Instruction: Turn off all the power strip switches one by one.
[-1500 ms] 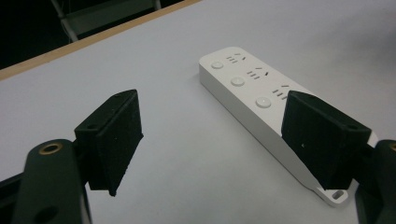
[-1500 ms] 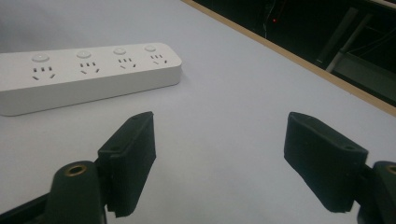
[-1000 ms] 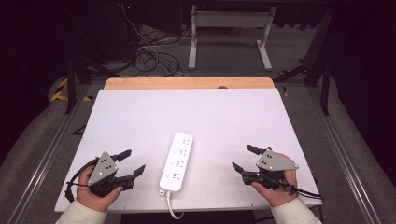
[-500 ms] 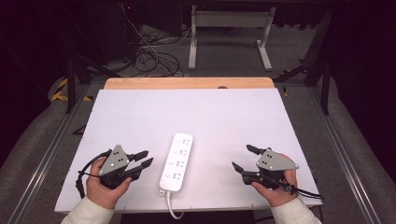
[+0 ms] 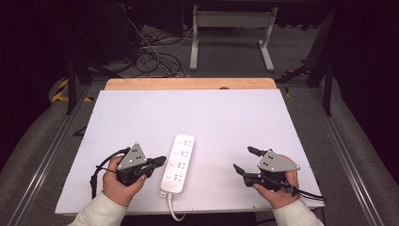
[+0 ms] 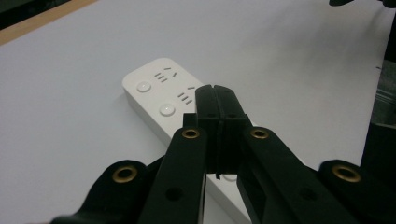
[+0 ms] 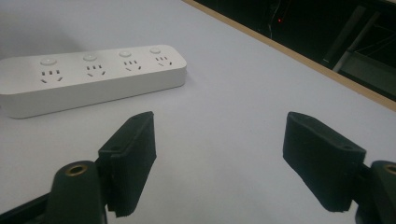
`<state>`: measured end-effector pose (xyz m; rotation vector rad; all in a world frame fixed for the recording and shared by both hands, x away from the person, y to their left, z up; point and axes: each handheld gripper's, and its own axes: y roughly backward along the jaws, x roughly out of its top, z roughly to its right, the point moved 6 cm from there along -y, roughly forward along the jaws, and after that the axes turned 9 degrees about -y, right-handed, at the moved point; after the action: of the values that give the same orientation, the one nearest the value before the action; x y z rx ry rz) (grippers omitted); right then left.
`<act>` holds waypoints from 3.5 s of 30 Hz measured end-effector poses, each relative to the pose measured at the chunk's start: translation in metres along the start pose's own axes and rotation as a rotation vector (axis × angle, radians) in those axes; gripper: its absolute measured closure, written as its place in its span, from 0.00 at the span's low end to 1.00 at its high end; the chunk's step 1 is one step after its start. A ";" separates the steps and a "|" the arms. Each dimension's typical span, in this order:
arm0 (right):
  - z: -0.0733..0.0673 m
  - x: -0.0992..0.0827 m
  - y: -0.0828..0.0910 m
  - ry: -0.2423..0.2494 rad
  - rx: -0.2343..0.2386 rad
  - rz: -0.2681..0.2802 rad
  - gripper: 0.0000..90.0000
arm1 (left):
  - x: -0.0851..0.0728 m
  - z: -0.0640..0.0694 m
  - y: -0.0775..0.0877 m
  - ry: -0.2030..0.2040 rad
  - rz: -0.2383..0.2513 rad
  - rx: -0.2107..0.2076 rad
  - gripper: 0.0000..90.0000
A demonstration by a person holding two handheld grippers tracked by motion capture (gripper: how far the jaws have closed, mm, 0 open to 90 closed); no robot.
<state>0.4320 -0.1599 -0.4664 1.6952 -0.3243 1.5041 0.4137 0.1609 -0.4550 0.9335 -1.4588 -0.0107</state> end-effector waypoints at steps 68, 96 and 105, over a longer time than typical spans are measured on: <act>-0.001 -0.004 -0.002 0.009 0.013 -0.031 0.28 | -0.025 0.011 -0.038 -0.022 -0.358 -0.167 1.00; -0.002 -0.004 -0.002 0.007 0.016 -0.031 0.28 | -0.025 0.013 -0.038 -0.037 -0.364 -0.131 1.00; -0.001 -0.004 -0.002 0.014 0.015 -0.033 0.28 | -0.014 0.010 -0.033 -0.033 -0.277 -0.109 1.00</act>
<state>0.4318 -0.1595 -0.4713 1.6934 -0.2775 1.4968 0.4200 0.1411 -0.4856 1.0429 -1.3352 -0.3081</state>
